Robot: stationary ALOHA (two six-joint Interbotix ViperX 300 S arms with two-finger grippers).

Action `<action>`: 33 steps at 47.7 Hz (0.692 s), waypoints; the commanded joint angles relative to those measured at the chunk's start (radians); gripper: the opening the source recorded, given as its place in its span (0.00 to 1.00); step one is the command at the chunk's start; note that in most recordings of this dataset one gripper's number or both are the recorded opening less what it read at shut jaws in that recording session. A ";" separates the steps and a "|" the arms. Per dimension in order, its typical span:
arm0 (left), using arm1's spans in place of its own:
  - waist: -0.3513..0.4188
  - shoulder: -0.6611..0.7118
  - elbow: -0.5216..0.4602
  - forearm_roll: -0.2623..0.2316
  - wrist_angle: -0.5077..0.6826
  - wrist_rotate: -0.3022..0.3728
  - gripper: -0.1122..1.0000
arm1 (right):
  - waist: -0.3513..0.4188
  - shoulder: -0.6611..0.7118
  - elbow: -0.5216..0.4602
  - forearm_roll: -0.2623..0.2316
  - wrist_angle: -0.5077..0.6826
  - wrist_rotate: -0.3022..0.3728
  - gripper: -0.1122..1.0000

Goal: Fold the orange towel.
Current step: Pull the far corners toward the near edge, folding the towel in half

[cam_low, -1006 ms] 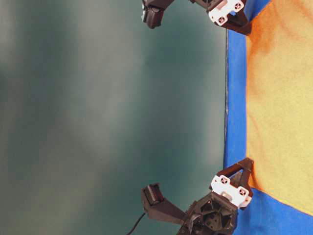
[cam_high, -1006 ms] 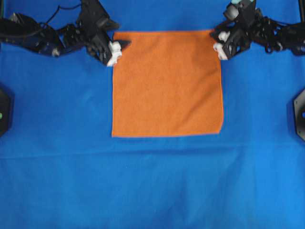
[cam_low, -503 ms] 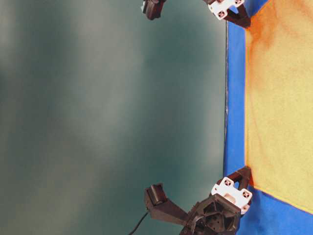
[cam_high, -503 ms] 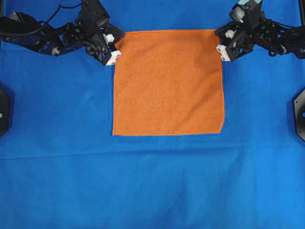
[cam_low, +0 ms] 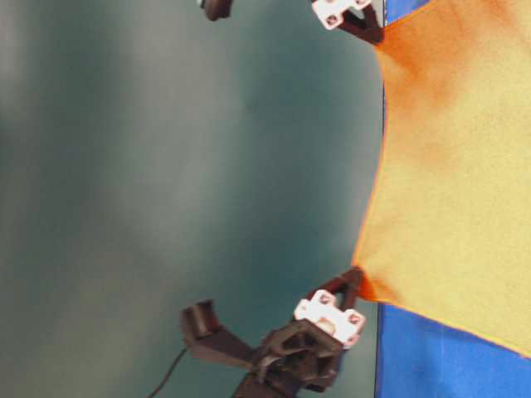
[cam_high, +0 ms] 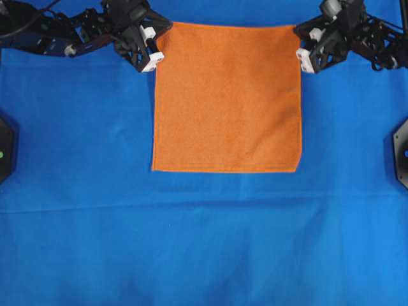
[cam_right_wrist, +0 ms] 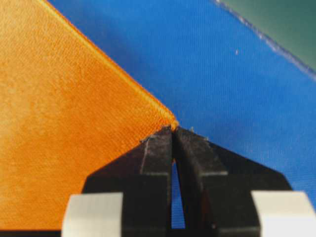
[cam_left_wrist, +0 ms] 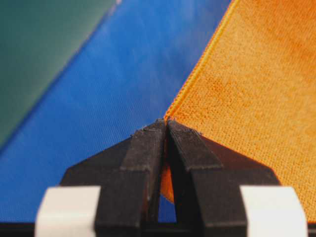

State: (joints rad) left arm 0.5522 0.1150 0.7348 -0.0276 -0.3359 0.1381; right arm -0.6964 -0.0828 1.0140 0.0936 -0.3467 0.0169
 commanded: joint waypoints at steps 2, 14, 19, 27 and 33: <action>0.002 -0.040 -0.012 0.002 0.011 0.002 0.11 | 0.011 -0.038 -0.008 0.002 0.012 0.000 0.11; -0.046 -0.049 0.017 0.003 0.049 -0.003 0.11 | 0.041 -0.043 -0.003 0.000 0.044 -0.002 0.11; -0.069 -0.063 0.048 0.003 0.064 -0.009 0.11 | 0.078 -0.057 0.008 0.000 0.075 -0.002 0.11; -0.143 -0.097 0.109 0.002 0.104 -0.018 0.11 | 0.175 -0.107 0.038 0.003 0.140 0.008 0.11; -0.236 -0.123 0.146 0.002 0.127 -0.026 0.11 | 0.276 -0.152 0.064 0.009 0.186 0.021 0.11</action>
State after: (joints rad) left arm 0.3712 0.0276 0.8744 -0.0261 -0.2163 0.1150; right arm -0.4786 -0.1902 1.0738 0.0951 -0.1841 0.0276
